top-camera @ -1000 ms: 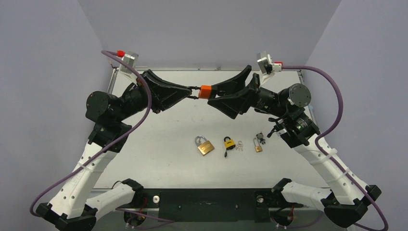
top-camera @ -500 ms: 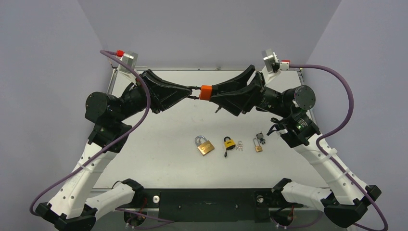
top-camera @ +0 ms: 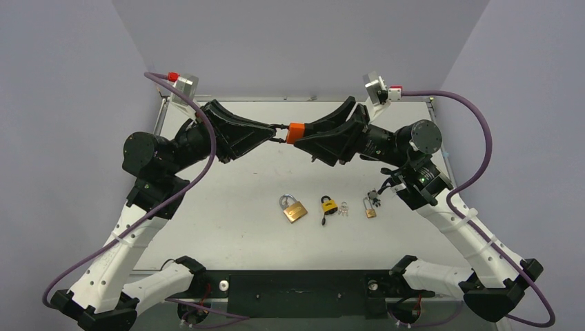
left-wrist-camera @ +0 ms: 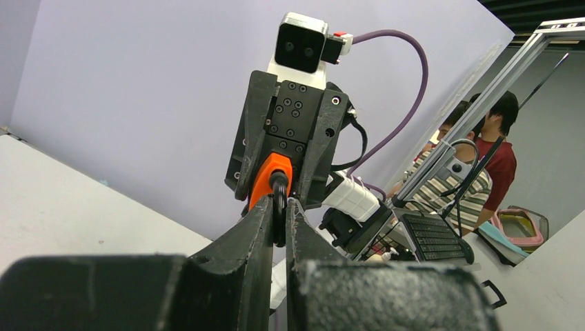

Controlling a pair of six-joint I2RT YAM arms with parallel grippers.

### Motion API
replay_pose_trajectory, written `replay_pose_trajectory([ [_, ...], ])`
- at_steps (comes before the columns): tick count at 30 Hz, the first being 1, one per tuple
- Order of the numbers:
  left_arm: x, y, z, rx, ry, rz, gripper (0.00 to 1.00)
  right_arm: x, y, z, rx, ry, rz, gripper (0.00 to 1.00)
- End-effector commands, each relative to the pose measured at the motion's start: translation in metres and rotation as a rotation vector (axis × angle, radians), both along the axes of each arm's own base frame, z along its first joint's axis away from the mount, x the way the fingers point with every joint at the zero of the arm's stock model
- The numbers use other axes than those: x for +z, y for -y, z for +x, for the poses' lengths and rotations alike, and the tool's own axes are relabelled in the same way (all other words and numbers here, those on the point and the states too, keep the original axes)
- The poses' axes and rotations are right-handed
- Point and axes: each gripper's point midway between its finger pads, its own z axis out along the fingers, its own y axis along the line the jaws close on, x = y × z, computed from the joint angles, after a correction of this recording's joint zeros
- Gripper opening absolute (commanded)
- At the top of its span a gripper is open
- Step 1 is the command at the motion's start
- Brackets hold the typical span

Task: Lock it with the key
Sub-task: Lock the lock.

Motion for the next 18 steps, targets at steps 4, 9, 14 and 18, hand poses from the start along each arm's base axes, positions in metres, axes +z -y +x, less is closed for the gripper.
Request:
replay_pose_trajectory([
  [4,0.031,-0.011,-0.014,0.025,0.102,-0.063,0.00,0.021,0.003,-0.006,-0.006,0.066,0.037,0.27],
  [9,0.022,-0.007,-0.010,0.023,0.089,-0.029,0.00,0.020,0.003,-0.004,-0.013,0.053,0.030,0.08],
  [14,0.006,-0.004,-0.006,0.058,0.103,0.080,0.04,0.018,0.003,-0.004,-0.020,0.028,0.022,0.00],
  [18,-0.006,-0.005,-0.011,0.054,0.124,0.152,0.23,0.016,0.005,-0.008,-0.007,0.007,0.034,0.00],
])
